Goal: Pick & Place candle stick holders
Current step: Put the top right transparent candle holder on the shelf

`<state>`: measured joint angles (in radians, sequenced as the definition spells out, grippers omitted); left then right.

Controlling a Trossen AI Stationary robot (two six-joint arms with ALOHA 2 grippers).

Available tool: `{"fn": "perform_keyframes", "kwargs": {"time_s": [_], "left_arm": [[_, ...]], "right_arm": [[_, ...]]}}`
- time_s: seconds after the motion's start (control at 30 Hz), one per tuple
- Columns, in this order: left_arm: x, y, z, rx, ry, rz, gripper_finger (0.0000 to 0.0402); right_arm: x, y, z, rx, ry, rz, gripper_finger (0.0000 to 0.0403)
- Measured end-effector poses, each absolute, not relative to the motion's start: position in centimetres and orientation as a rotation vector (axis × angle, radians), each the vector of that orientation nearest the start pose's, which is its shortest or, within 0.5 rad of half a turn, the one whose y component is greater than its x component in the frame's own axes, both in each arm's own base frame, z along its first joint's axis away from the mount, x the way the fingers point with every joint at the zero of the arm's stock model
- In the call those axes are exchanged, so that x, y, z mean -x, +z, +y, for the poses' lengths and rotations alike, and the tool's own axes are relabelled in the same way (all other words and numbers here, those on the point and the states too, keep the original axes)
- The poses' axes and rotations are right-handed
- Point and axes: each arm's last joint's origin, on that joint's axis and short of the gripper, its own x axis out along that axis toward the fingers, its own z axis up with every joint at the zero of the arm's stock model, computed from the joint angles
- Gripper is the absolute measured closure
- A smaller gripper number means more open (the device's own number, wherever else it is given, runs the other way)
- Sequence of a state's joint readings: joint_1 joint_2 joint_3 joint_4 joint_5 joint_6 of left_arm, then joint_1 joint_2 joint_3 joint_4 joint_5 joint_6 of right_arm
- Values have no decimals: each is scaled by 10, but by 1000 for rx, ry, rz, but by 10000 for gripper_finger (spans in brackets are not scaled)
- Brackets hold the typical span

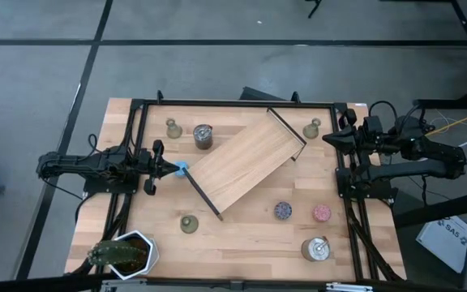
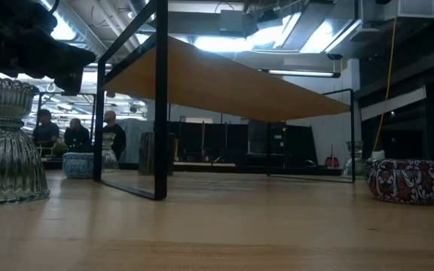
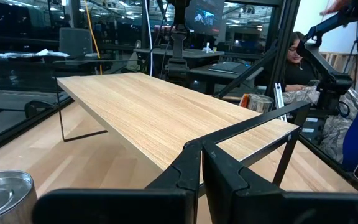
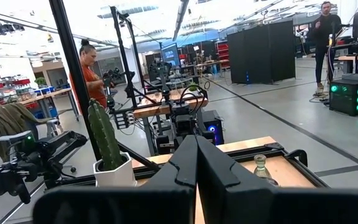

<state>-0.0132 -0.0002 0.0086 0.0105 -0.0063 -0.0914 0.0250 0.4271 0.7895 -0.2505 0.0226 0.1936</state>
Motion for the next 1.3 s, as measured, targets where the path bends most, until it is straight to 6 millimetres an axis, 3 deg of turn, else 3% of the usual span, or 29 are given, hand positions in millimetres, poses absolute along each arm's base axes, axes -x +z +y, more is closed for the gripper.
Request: {"fn": "perform_keyframes", "kwargs": {"time_s": [0.63, 1.3], "left_arm": [[-97, 167, -1, 92, -8, -19, 391], [-97, 167, -1, 92, -8, -19, 391]], "right_arm": [[-85, 366, -4, -117, -51, -109, 398], [-106, 344, -62, -147, -543, 106, 398]]}}
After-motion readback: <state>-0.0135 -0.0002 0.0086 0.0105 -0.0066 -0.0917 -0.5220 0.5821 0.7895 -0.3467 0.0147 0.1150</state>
